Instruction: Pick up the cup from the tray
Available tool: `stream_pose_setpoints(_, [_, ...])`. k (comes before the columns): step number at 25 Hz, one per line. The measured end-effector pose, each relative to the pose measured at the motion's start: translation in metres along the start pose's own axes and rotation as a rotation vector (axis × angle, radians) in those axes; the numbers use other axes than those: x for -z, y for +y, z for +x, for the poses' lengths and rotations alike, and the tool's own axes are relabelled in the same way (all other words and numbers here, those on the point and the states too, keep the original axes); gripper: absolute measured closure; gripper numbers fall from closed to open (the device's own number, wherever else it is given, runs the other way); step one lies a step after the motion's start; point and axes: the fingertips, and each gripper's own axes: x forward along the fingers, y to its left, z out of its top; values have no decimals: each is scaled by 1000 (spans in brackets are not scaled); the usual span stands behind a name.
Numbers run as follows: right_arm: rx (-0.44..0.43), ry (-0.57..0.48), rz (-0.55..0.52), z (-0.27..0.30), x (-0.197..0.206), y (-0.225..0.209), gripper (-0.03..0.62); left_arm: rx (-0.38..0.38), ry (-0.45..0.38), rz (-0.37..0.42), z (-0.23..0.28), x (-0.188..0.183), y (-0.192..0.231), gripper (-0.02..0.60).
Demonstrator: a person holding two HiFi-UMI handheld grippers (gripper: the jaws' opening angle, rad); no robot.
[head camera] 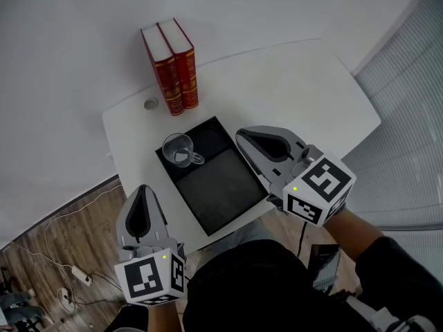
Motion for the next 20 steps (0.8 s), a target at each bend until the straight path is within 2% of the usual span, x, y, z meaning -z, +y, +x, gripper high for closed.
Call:
stream_pose_setpoints(14, [40, 33, 35, -10, 19, -29, 580, 53, 75, 15, 36, 30, -16, 578])
stream_pose_setpoints(20, [67, 60, 59, -11, 34, -35, 580, 63, 101, -7, 46, 46, -19, 578])
